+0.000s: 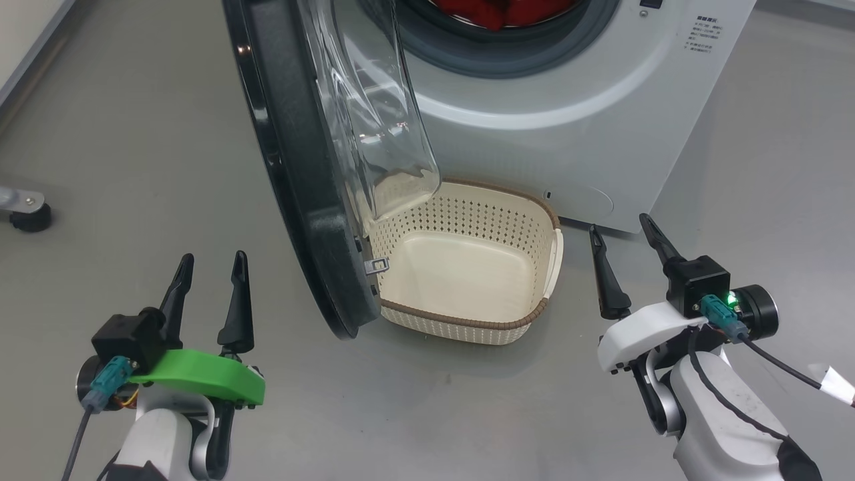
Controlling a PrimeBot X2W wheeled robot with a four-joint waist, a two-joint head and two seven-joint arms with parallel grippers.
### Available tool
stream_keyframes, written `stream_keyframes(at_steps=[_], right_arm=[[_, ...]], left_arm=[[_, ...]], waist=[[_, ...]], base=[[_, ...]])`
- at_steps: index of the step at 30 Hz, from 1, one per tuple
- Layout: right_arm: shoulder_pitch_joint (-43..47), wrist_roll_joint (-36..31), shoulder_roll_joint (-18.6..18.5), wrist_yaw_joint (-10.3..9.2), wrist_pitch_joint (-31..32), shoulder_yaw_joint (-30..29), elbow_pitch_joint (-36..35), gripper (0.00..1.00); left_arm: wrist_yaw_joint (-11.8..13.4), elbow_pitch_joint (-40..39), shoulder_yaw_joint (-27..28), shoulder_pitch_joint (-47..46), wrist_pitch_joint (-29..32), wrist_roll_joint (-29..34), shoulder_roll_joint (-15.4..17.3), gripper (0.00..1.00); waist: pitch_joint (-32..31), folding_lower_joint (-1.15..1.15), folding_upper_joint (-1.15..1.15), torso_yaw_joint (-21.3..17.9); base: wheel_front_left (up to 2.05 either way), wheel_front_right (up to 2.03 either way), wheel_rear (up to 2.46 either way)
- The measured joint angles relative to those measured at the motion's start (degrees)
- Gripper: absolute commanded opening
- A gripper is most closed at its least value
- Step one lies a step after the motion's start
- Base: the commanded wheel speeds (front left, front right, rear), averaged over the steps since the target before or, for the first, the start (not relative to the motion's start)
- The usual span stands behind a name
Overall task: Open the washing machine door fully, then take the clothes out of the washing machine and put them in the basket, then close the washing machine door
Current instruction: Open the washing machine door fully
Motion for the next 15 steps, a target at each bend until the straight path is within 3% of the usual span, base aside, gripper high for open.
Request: stream_keyframes(at_steps=[2,3,4,10,15], right_arm=[[0.00,-0.29,0.22,0.00,0.00,-0.13,0.00,1.00],[0.00,-0.44,0.29,0.00,0.00,-0.25,0.00,1.00],[0.01,-0.63,0.34,0.00,0.00,-0.36,-0.01,1.00],[0.47,-1.11,0.63,0.00,0.00,-1.33,-0.04,1.00],[1.21,-1.67,1.01,0.00,0.00,-1.78,-0.13,1.00]], left_arm=[[0.00,-0.01,0.00,0.02,0.00,0.00,0.00,1.00],[0.00,-0.02,-0.04,0.02,0.00,0.00,0.00,0.80],[0.00,-0.04,-0.15,0.02,0.00,-0.01,0.01,0.00],[0.00,-1.09,-0.41,0.02,0.00,-0.01,-0.01,0.00],[0.00,-8.01,3.18,-0.44,0.00,-0.12,-0.24,0.00]], waist=[[-0.04,0.00,0.00,0.04],[-0.06,0.00,0.00,0.05],[-0.08,0.00,0.00,0.07],[-0.15,0.00,0.00,0.14],[-0.20,0.00,0.00,0.22]], base=[[0.00,0.00,0.00],[0.00,0.00,0.00],[0.00,0.00,0.00],[0.00,0.00,0.00],[0.00,0.00,0.00]])
